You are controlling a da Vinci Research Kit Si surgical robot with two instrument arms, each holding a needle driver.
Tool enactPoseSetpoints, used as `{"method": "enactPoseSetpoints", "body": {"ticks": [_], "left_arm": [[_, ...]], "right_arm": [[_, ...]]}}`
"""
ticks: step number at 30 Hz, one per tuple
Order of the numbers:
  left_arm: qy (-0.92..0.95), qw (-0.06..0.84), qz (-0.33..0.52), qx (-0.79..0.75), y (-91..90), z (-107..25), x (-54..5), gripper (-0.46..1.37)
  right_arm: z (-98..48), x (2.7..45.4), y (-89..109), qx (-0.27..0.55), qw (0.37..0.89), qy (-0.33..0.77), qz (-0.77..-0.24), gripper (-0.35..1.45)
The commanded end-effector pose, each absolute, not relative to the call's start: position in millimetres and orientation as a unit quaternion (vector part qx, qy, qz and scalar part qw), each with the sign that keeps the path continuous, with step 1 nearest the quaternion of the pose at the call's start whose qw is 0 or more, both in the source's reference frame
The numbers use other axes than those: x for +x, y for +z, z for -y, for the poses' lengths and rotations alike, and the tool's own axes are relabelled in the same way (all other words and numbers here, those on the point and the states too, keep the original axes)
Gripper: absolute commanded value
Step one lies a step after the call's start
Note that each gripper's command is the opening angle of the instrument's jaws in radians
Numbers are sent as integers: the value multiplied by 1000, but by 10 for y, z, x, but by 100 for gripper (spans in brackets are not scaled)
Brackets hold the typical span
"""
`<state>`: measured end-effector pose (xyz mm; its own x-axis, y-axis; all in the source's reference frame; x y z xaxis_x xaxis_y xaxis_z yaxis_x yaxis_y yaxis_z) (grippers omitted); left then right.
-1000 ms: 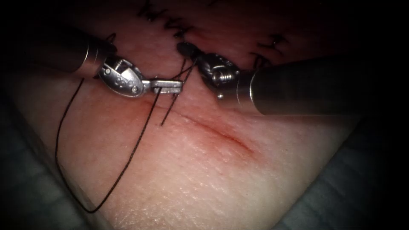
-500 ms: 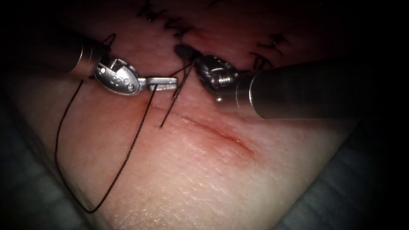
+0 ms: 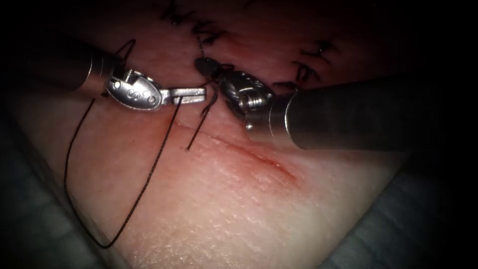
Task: Wound Closure
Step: Move the right arm down and the left arm up to tie the knot
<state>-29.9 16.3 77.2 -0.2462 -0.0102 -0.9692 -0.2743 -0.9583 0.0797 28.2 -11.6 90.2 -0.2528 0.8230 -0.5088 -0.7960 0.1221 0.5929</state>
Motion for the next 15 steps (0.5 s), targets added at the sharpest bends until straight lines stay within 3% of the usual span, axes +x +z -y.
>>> {"method": "enactPoseSetpoints", "body": {"ticks": [1,15], "left_arm": [[782,82,-115,-607,772,-164,-298,-35],[794,107,-133,-583,777,-181,-274,-35]], "right_arm": [[118,283,901,13,612,662,-432,-35],[153,295,875,18,614,655,-441,-35]]}}
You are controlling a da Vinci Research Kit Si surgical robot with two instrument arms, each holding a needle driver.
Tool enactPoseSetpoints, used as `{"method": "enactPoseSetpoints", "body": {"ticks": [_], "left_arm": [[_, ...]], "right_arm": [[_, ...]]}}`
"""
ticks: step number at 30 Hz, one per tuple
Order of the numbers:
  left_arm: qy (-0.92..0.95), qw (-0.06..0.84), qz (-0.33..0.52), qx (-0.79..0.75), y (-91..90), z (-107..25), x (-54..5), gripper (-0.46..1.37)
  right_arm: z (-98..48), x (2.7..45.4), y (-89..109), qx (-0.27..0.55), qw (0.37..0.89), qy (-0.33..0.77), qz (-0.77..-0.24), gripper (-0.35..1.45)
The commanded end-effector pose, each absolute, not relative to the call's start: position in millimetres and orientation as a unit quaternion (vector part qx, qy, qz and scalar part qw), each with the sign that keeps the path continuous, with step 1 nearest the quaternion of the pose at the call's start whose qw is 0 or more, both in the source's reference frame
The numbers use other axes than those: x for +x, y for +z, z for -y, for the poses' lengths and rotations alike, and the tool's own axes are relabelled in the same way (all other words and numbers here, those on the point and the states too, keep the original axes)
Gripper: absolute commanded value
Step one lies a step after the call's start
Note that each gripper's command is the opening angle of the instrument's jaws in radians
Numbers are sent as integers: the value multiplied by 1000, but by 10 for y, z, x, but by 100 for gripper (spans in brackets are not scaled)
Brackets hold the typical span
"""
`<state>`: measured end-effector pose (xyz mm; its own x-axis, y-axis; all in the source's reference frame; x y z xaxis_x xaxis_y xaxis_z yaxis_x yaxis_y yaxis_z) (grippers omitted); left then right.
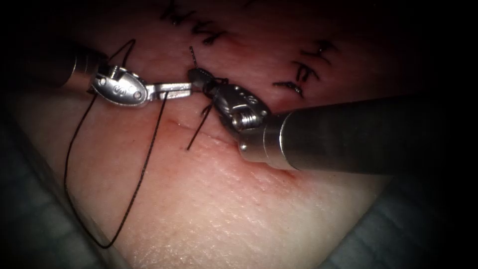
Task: Wound Closure
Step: Move the right arm down and the left arm up to tie the knot
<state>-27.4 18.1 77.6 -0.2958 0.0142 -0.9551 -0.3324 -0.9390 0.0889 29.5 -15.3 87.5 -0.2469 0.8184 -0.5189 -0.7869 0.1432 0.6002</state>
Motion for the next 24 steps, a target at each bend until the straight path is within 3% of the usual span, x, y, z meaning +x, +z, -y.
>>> {"method": "enactPoseSetpoints", "body": {"ticks": [1,24], "left_arm": [[795,108,-134,-582,778,-183,-273,-35],[800,110,-140,-573,790,-223,-276,-35]], "right_arm": [[156,297,872,20,614,654,-441,-35],[216,307,814,37,635,648,-420,-35]]}}
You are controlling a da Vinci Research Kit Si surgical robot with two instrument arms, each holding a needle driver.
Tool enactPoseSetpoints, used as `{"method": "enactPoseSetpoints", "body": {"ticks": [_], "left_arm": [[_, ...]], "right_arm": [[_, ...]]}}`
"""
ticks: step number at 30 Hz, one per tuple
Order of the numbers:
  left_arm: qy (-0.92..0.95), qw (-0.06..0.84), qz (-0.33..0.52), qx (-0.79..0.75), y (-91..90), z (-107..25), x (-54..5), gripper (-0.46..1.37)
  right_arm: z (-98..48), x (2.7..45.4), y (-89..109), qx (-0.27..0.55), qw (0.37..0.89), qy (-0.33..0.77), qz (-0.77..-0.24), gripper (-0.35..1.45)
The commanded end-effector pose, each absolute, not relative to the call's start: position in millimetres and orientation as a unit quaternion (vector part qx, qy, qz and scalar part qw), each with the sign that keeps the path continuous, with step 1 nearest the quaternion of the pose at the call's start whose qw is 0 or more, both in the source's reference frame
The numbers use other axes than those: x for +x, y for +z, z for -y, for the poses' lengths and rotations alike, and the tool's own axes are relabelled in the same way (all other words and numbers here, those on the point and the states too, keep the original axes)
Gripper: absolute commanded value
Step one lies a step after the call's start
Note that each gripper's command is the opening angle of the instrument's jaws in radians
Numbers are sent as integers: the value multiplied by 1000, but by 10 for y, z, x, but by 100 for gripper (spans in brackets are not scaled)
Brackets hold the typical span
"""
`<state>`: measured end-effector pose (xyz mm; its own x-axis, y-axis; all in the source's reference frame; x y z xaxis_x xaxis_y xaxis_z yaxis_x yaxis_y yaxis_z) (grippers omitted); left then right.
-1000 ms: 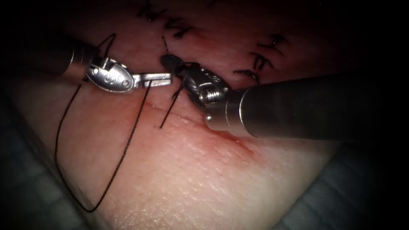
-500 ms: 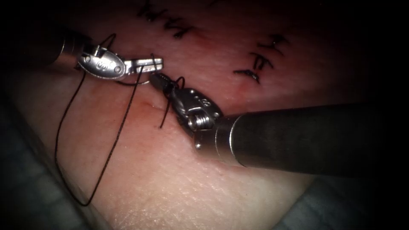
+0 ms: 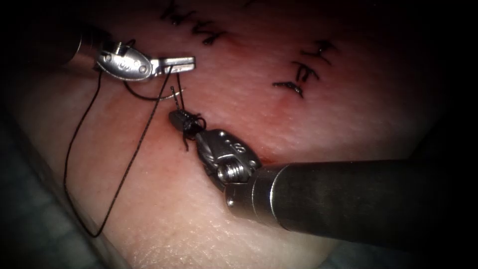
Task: Wound Closure
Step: Move the right arm down and the left arm up to tie the knot
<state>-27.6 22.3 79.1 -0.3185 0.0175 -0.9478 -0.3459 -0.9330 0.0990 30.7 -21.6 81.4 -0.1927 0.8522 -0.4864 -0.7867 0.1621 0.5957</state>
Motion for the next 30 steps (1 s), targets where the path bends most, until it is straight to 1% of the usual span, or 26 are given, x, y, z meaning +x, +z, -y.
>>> {"method": "enactPoseSetpoints", "body": {"ticks": [1,11,16,23,30], "left_arm": [[801,109,-141,-571,789,-227,-276,-35],[809,94,-159,-558,789,-256,-281,-35],[811,94,-167,-552,794,-270,-284,-35],[812,98,-180,-547,810,-284,-288,-35],[829,82,-185,-521,824,-286,-293,-35]], "right_arm": [[218,306,813,36,638,646,-417,-35],[237,303,795,39,643,643,-413,-35],[248,303,794,39,659,634,-403,-35],[264,301,802,18,676,615,-406,-35],[273,304,807,3,687,602,-407,-35]]}}
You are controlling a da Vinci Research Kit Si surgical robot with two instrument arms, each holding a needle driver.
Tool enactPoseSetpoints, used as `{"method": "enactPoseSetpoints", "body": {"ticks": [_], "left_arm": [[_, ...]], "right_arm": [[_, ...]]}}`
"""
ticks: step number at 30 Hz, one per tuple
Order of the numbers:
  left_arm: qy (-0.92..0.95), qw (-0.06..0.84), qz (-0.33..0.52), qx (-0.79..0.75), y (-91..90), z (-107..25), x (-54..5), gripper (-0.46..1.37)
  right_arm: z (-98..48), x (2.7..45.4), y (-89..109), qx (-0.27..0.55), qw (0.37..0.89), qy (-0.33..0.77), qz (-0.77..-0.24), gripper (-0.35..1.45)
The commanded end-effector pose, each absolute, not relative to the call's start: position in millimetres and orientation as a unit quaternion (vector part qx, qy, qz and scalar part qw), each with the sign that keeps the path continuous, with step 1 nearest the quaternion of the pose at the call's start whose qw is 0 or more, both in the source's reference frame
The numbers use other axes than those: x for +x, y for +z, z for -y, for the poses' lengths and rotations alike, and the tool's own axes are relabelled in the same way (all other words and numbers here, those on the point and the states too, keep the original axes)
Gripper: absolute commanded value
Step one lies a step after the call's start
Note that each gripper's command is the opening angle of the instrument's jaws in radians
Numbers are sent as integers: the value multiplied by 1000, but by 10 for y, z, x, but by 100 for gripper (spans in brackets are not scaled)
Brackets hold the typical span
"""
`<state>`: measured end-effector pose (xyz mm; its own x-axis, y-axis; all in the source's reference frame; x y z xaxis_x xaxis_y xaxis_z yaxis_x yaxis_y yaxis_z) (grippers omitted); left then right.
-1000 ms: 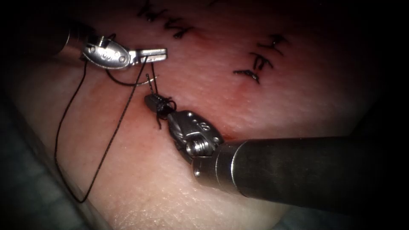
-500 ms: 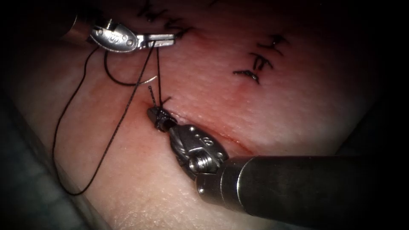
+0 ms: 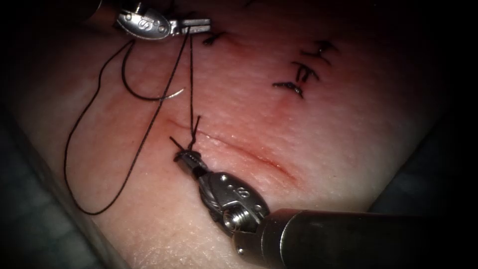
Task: Wound Closure
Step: Move the right arm down and the left arm up to tie the knot
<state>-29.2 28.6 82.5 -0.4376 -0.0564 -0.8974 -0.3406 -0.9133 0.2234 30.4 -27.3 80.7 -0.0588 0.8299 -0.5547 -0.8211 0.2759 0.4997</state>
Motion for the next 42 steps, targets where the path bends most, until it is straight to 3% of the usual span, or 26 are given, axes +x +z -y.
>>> {"method": "enactPoseSetpoints", "body": {"ticks": [1,30,42], "left_arm": [[834,76,-185,-513,828,-287,-295,-35],[848,51,-221,-479,847,-358,-324,-35],[848,50,-285,-445,833,-384,-330,-35]], "right_arm": [[273,305,807,1,688,600,-407,-35],[290,321,803,53,680,608,-406,-35],[301,323,813,61,693,605,-386,-35]]}}
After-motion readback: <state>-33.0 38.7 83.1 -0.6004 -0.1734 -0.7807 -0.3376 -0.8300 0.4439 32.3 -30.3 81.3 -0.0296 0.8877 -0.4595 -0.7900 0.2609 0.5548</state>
